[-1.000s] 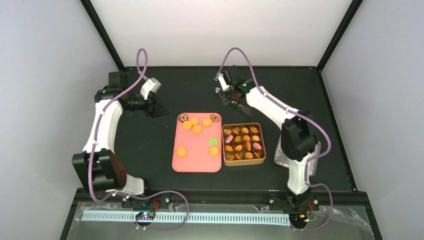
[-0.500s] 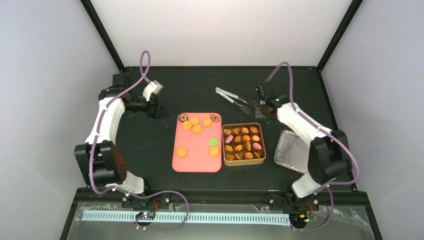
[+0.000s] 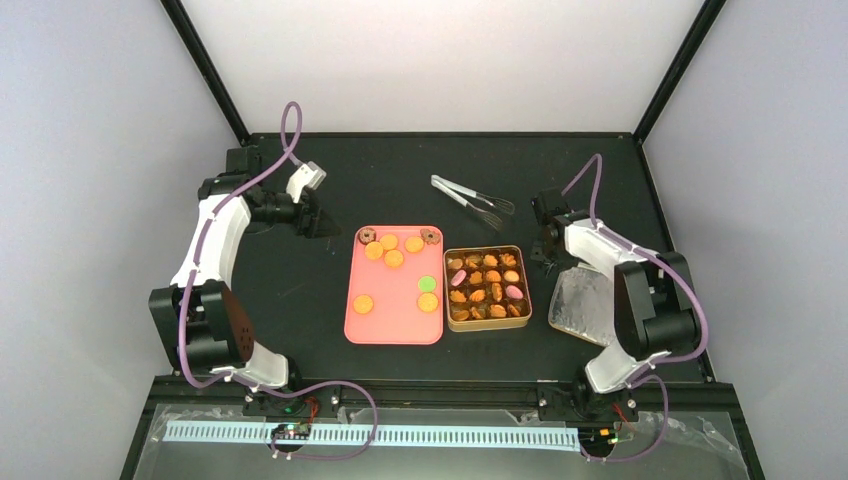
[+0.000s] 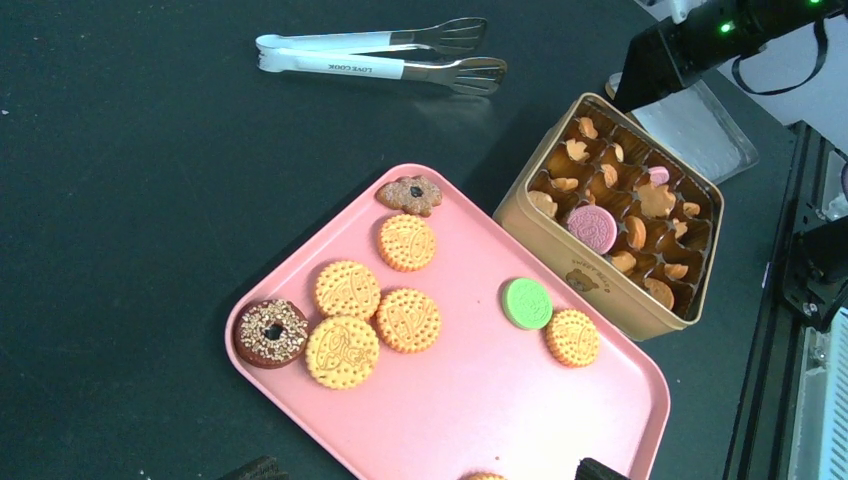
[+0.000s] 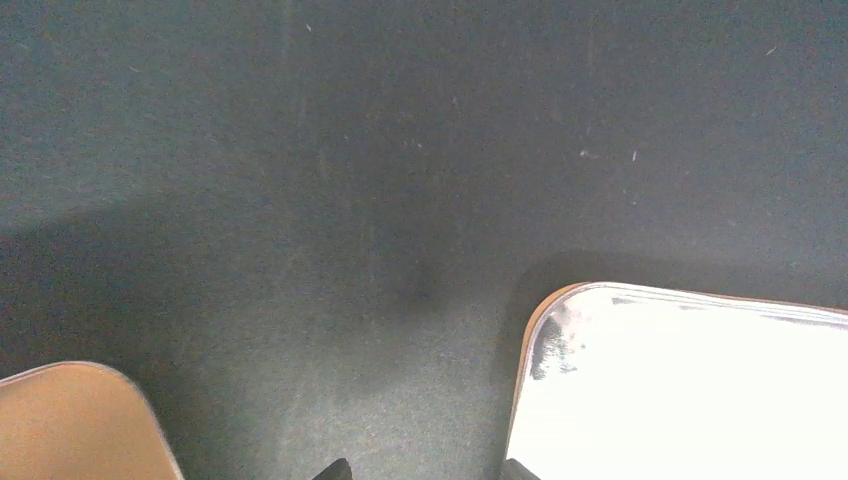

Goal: Pack the cookies
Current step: Pick up the box lid from the center of the board.

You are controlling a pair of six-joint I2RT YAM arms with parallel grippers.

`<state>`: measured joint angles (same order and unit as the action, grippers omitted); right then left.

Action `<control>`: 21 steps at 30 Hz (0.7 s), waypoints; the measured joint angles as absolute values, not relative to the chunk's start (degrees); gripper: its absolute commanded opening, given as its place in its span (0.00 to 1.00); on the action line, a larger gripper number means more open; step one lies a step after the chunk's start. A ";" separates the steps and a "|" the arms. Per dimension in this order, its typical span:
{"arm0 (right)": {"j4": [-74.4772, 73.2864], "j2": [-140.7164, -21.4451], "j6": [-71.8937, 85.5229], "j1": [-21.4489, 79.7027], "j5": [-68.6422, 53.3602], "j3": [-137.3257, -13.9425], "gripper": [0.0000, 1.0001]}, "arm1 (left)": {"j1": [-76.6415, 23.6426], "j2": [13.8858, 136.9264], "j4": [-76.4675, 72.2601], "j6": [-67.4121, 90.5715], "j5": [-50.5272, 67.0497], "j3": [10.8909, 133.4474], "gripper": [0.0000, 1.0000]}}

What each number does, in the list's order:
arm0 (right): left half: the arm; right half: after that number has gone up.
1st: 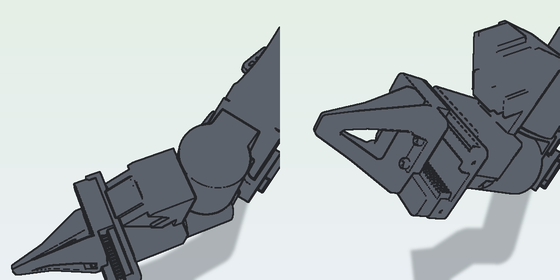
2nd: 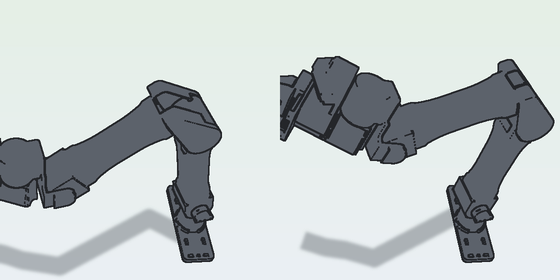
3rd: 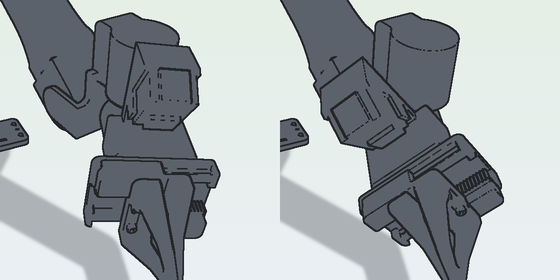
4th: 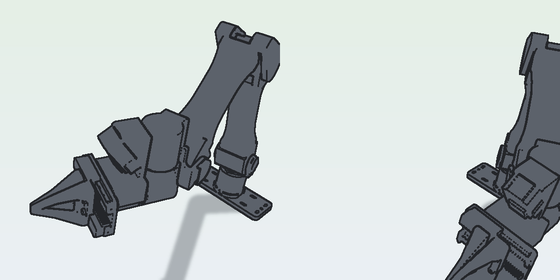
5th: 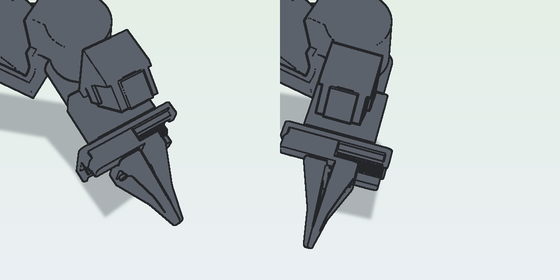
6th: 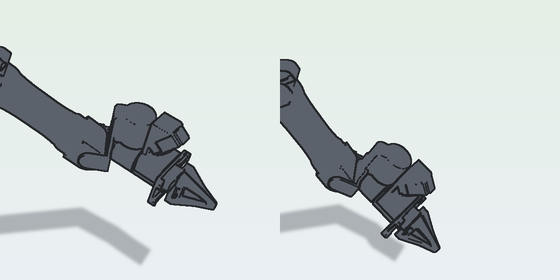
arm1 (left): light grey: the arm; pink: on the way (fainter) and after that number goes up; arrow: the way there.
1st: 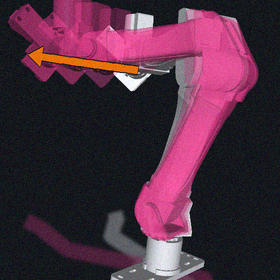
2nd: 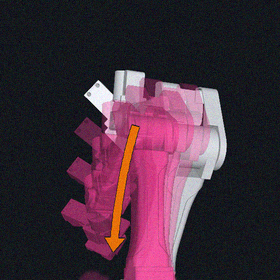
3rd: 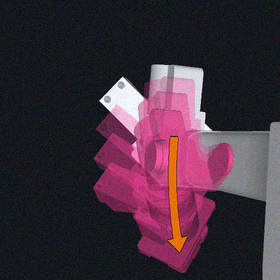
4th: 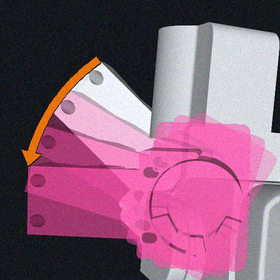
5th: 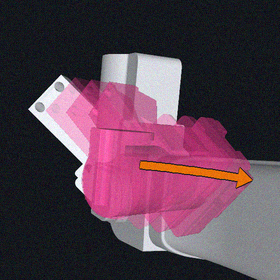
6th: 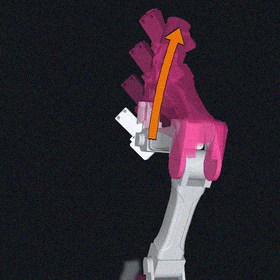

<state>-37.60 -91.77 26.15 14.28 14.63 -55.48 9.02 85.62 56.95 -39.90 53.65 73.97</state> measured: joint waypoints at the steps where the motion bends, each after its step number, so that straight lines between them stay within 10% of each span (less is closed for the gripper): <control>1: -37.41 -92.36 26.30 14.17 14.59 -55.33 0.38 | 8.95 85.62 56.95 -39.90 53.65 73.97 0.78; 9: -36.62 -93.80 27.49 12.51 14.44 -52.25 0.36 | 8.08 85.62 56.99 -40.05 53.63 73.97 0.78; 16: -35.83 -94.28 28.05 12.32 13.69 -52.14 0.01 | 7.11 85.62 56.99 -40.07 53.63 73.97 0.78; 21: -36.05 -94.24 28.86 12.12 13.45 -52.29 0.01 | 6.15 85.60 56.97 -39.99 53.60 73.97 0.78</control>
